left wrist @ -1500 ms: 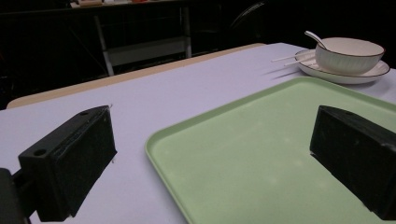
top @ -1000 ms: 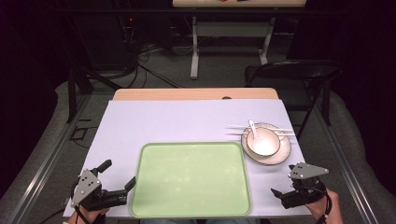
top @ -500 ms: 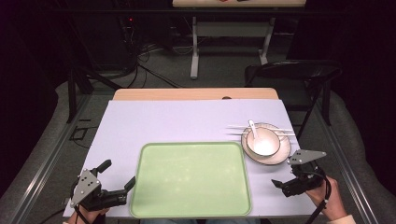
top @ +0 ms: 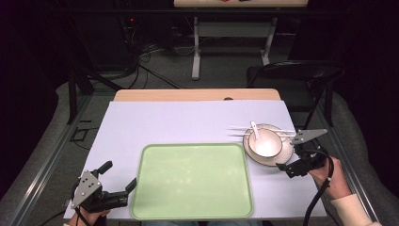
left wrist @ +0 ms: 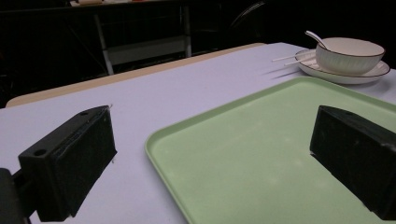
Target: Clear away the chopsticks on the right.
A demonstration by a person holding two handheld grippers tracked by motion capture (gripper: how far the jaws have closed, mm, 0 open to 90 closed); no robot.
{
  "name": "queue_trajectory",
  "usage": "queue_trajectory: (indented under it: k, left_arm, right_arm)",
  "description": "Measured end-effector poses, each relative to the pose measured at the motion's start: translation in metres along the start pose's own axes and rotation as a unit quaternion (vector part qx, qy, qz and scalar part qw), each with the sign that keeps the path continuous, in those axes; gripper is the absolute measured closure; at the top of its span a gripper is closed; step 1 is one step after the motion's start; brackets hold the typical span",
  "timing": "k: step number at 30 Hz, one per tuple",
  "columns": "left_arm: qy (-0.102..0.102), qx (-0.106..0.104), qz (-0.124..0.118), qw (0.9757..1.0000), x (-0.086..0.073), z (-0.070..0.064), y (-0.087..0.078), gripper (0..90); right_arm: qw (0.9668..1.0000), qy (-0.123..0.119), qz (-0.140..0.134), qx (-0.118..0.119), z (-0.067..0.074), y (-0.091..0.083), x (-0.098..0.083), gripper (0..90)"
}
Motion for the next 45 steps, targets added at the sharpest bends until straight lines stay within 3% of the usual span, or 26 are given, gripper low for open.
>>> queue_trajectory:
  k: [26,38,45]
  left_arm:
    - [-0.001,0.000,0.000,1.0000,0.000,0.000,0.000,0.0]
    - [-0.001,-0.002,0.000,1.0000,0.000,0.000,0.000,0.0]
    - [0.000,-0.002,0.001,1.0000,0.000,0.000,0.000,0.0]
  right_arm:
    - [0.9994,0.016,0.031,-0.009,-0.068,0.001,0.052,0.0]
    - [0.9978,0.021,0.061,-0.012,-0.090,0.024,0.066,2.4]
    - [0.9960,0.028,0.084,-0.016,-0.103,0.042,0.065,15.7]
Point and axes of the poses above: each handheld gripper's, and its own axes: y roughly forward along the jaws, x roughly out of its top, z roughly to its left, the point moved 6 cm from there along y, roughly forward along the jaws, and after that the axes turned 12 degrees about x, right-handed, at the moved point
